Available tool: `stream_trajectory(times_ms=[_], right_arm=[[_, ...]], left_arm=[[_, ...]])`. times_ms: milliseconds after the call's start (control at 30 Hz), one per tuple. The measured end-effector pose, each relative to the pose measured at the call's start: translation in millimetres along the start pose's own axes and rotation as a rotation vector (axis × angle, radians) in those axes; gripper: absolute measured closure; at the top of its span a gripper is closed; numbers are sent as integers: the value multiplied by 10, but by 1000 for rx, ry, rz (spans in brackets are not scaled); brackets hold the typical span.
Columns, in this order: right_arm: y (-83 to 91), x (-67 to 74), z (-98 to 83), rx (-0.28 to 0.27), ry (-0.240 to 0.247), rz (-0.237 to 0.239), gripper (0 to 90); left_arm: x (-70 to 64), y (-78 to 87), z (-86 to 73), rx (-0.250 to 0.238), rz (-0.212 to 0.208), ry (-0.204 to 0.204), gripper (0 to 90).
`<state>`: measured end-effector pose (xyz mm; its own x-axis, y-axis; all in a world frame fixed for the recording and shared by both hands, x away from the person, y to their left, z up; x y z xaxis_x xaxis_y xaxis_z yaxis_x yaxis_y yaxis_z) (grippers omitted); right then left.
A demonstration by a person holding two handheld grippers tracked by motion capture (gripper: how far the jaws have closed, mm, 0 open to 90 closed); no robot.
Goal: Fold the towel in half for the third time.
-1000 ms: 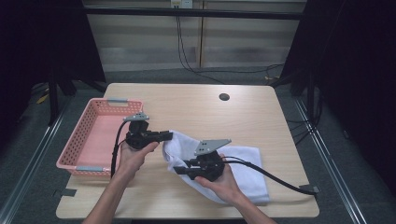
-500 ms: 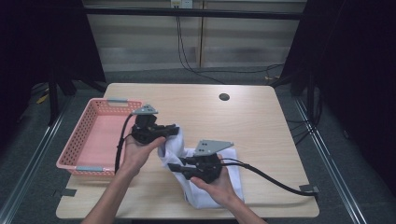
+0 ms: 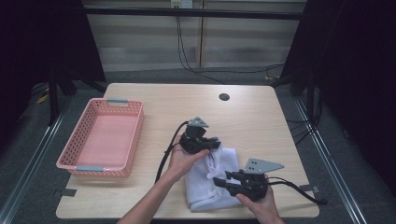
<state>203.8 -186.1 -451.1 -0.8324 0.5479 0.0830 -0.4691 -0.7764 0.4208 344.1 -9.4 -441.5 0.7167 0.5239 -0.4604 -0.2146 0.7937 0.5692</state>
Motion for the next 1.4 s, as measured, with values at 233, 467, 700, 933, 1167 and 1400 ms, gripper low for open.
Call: stream_trajectory(times_ms=[233,467,700,933,1167,1400], right_arm=[[302,-138,-257,46,-54,-74,381],[422,-394,-204,48,-66,-147,348],[-109,-811,33,110,-61,-109,470],[-486,-998,94,185,-91,-157,673],[-266,-967,-121,213,-73,-176,887],[-105,-909,-318,262,-74,-177,862]], left_arm=[[-68,-268,-24,-13,-77,-18,600],[-26,183,-108,-72,-68,-23,496],[-52,612,-726,15,-75,-46,595],[-170,587,-1215,145,-91,-79,543],[-169,607,-1390,148,-78,-109,487],[-240,614,-1384,157,-57,-162,453]])
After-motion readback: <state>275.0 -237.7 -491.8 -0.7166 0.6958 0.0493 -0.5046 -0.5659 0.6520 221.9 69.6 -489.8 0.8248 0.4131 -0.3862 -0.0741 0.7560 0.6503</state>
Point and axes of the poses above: each handheld gripper's, and its own axes: y roughly backward along the jaws, z roughly out of its top, x roughly to its left, the point moved 1 cm from there along -y, roughly forward along the jaws, and after that the axes turned 12 degrees about y, right-handed, at the moved point
